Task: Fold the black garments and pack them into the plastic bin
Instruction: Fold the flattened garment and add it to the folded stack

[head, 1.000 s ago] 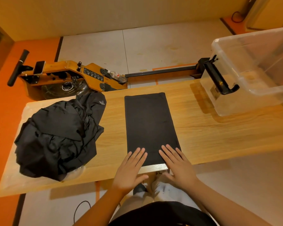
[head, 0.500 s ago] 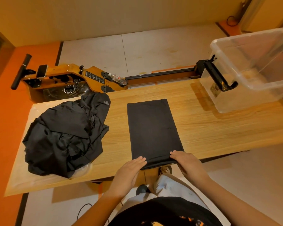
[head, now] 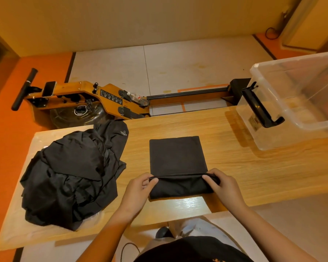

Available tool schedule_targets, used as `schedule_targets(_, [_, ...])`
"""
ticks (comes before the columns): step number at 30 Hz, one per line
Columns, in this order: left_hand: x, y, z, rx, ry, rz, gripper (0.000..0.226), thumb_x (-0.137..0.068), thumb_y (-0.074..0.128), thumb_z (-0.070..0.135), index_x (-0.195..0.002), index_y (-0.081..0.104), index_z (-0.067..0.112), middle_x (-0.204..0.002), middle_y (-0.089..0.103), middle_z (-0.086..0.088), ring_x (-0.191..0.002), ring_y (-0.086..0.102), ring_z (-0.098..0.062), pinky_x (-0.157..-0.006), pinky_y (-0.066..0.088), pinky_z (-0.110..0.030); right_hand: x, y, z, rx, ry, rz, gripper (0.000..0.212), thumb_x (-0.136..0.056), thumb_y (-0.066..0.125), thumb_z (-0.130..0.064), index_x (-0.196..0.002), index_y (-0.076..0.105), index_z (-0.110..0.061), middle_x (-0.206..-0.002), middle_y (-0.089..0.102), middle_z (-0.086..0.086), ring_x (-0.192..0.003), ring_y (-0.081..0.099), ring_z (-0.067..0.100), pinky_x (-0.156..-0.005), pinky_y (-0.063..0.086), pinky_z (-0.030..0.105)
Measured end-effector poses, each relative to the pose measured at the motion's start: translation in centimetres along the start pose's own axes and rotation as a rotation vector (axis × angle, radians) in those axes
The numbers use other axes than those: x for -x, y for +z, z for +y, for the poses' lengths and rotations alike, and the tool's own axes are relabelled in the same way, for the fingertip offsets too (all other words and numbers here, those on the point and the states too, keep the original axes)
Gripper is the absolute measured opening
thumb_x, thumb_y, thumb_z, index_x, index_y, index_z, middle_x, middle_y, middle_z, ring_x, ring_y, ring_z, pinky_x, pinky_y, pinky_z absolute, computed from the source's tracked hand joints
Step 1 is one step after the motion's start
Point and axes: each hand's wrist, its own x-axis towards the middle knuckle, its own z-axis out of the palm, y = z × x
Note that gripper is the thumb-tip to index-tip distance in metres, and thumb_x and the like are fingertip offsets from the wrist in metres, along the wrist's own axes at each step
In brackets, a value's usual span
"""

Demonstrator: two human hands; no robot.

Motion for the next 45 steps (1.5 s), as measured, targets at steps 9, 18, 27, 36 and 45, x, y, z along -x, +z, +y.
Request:
schedule_targets(9, [-12.6, -2.3, 2.3, -0.058, -0.125, 0.078, 0.03, -0.099, 0.052, 0.031, -0.085, 0.06, 0.006, -0.067, 0.058, 0.001, -0.065, 0.057, -0.017, -0.059, 0.041, -0.027, -13.9, -0.7, -1.6, 0.042, 0.078, -0.152, 0.027, -0.089, 0.058, -0.047, -0.077, 0.06, -0.024, -0.071, 0.06, -0.009, -0.069, 0.057, 0.011, -0.061, 0.045, 0.033])
schedule_targets(18, [-15.6, -1.3, 0.2, -0.293, -0.072, 0.179, 0.013, -0.098, 0.052, 0.02, -0.088, 0.055, 0.012, -0.059, 0.042, 0.005, -0.06, 0.045, -0.014, -0.056, 0.03, -0.031, -16.1, 1.6, -0.1, 0.207, 0.064, -0.101, 0.016, -0.09, 0.064, -0.03, -0.103, 0.06, -0.022, -0.092, 0.068, -0.003, -0.079, 0.062, 0.018, -0.066, 0.051, 0.034])
schedule_targets(27, [-16.7, -2.0, 0.5, -0.311, -0.041, 0.217, 0.016, -0.096, 0.053, 0.023, -0.08, 0.05, 0.022, -0.056, 0.042, 0.007, -0.056, 0.043, -0.01, -0.051, 0.026, -0.03, -18.0, 1.8, -1.2, 0.425, -0.024, -0.072, 0.02, -0.098, 0.049, -0.037, -0.102, 0.059, -0.02, -0.087, 0.068, -0.003, -0.074, 0.062, 0.02, -0.055, 0.037, 0.029])
schedule_targets(36, [-18.2, -1.6, 1.1, -0.607, -0.112, 0.213, 0.02, -0.103, 0.036, 0.026, -0.107, 0.045, 0.008, -0.066, 0.048, -0.004, -0.065, 0.05, -0.031, -0.053, 0.027, -0.034, -19.2, 2.4, -2.1, 0.596, -0.019, -0.091, 0.027, -0.103, 0.032, -0.037, -0.111, 0.047, -0.016, -0.078, 0.066, 0.004, -0.061, 0.054, 0.023, -0.054, 0.036, 0.03])
schedule_targets(45, [-17.8, -0.6, 1.4, -0.772, -0.147, 0.348, 0.027, -0.101, 0.038, 0.029, -0.115, 0.046, 0.008, -0.077, 0.056, -0.007, -0.075, 0.06, -0.033, -0.053, 0.031, -0.031, -19.6, 2.5, -2.4, 0.662, -0.027, 0.042, 0.027, -0.098, 0.047, -0.034, -0.114, 0.052, -0.014, -0.093, 0.065, 0.008, -0.08, 0.061, 0.025, -0.053, 0.038, 0.029])
